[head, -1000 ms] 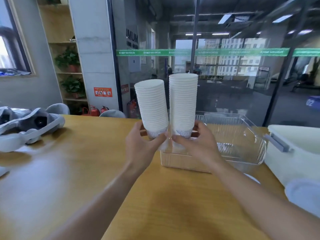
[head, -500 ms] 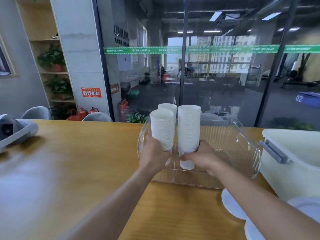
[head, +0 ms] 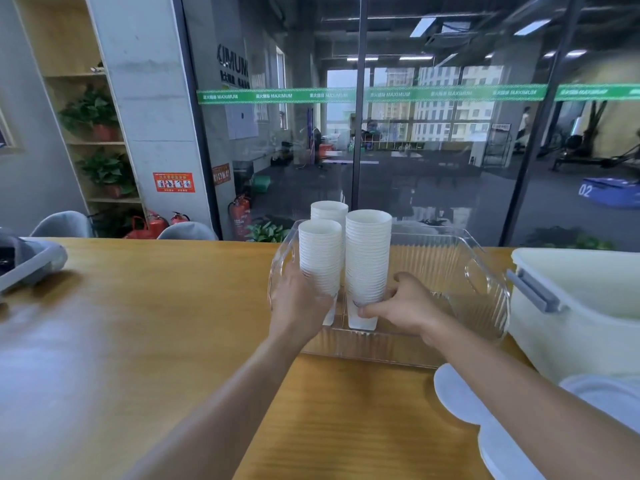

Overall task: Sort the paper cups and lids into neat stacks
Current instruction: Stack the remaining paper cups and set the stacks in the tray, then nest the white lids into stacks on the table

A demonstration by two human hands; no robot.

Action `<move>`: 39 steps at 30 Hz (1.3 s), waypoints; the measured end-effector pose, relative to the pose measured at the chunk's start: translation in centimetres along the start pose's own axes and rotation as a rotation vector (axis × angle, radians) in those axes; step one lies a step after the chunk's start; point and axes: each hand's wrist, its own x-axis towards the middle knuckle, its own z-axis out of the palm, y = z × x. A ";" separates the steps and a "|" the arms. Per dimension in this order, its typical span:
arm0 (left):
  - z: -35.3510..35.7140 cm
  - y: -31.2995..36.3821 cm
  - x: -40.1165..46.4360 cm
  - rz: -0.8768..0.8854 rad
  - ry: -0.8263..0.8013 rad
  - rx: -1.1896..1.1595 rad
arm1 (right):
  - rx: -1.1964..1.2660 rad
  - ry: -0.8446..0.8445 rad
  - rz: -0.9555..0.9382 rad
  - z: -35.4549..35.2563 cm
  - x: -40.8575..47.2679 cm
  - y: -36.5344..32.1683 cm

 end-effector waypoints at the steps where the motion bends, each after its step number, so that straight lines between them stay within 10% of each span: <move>1: -0.2 -0.1 -0.6 0.031 0.053 -0.060 | -0.006 0.019 -0.011 -0.9 -1.0 0.1; 7: -0.1 2.1 -7.5 0.273 0.173 -0.403 | -0.074 0.134 -0.130 -6.7 -8.4 2.9; 13: 3.6 3.6 -12.4 0.390 -0.428 -0.122 | -0.206 0.132 -0.112 -10.2 -15.6 6.5; 18: 6.7 2.8 -12.7 0.376 -0.630 0.000 | -0.379 0.035 -0.101 -9.2 -19.9 9.1; 27: 9.5 1.8 -11.5 0.331 -0.616 -0.117 | -0.847 0.006 -0.018 -6.2 -20.2 8.2; 39: 10.6 1.4 -10.7 0.340 -0.495 -0.128 | -0.728 0.057 -0.049 -4.5 -19.2 9.2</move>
